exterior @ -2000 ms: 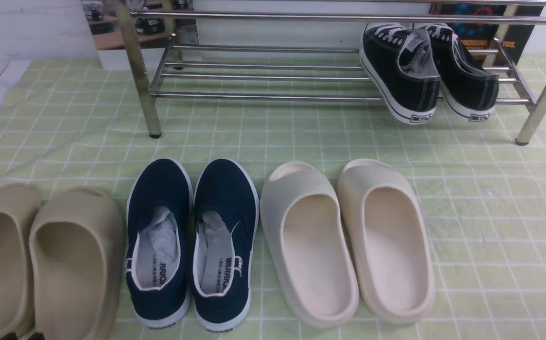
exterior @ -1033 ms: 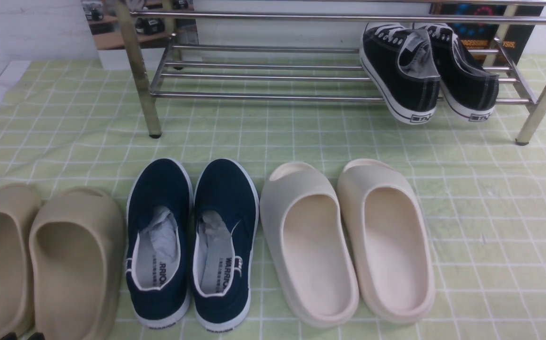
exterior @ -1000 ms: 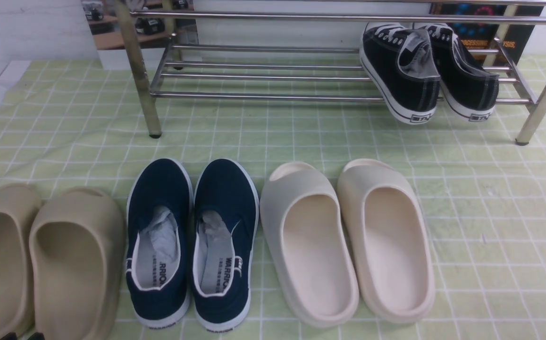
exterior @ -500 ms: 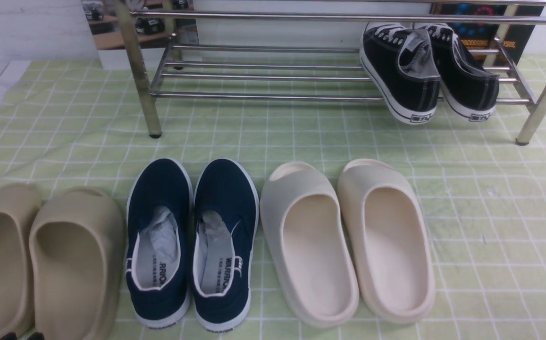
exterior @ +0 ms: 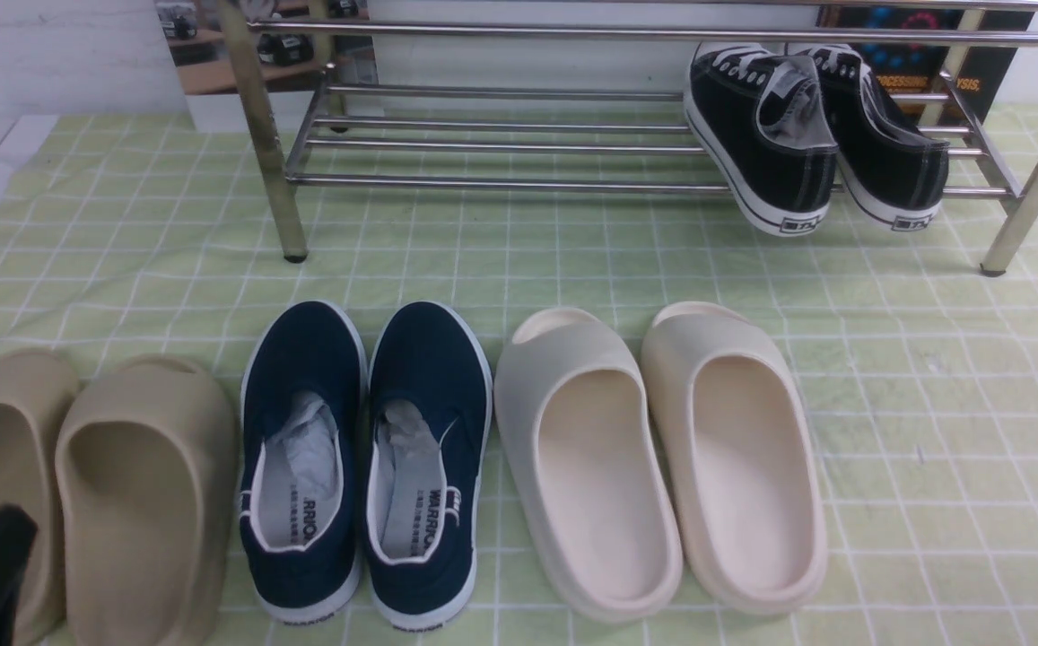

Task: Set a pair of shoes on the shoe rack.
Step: Use the left arm to grab the shoe closest to it

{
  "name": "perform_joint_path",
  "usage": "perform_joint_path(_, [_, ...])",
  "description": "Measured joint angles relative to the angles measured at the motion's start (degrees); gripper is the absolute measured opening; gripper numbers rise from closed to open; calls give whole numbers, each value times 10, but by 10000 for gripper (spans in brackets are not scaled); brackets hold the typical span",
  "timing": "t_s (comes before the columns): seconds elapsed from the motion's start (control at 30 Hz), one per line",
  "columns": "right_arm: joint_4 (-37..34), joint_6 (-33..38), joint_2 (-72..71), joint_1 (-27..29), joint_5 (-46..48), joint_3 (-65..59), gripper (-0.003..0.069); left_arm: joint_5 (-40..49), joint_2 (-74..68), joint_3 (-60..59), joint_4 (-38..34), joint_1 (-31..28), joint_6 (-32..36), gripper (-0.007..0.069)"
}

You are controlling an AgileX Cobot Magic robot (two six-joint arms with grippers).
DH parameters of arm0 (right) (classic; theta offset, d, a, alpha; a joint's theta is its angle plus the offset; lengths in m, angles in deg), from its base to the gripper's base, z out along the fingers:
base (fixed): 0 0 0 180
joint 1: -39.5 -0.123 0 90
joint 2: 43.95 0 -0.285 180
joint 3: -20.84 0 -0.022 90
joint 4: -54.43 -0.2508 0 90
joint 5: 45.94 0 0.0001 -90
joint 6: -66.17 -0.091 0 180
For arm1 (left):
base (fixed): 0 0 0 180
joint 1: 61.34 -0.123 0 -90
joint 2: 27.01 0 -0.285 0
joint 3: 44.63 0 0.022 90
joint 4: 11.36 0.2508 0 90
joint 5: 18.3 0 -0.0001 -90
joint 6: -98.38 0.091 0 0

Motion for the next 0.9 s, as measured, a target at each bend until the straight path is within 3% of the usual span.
perform_joint_path(0.07, [0, 0, 0, 0, 0, 0, 3, -97, 0, 0, 1, 0, 0, 239])
perform_joint_path(0.23, [0, 0, 0, 0, 0, 0, 3, -237, 0, 0, 2, 0, -32, 239])
perform_joint_path(0.33, [0, 0, 0, 0, 0, 0, 3, -386, 0, 0, 4, 0, -123, 239])
perform_joint_path(0.4, [0, 0, 0, 0, 0, 0, 5, -418, 1, 4, 4, 0, -164, 239])
perform_joint_path(0.47, [0, 0, 0, 0, 0, 0, 5, -368, 0, 50, 5, 0, -220, 239])
perform_joint_path(0.57, [0, 0, 0, 0, 0, 0, 5, -186, -4, 155, 5, 0, -271, 239])
perform_joint_path(0.6, [0, 0, 0, 0, 0, 0, 5, -71, -19, 207, 7, 0, -285, 239])
perform_joint_path(0.7, [0, 0, 0, 0, 0, 0, 5, 144, -95, 315, 30, 0, -287, 239])
perform_joint_path(0.73, [0, 0, 0, 0, 0, 0, 5, 155, -107, 321, 34, 0, -286, 239])
perform_joint_path(0.77, [0, 0, 0, 0, 0, 0, 5, 235, -150, 355, 48, 0, -281, 239])
perform_joint_path(0.9, [0, 0, 0, 0, 0, 0, 8, 315, -259, 386, 58, 0, -279, 239])
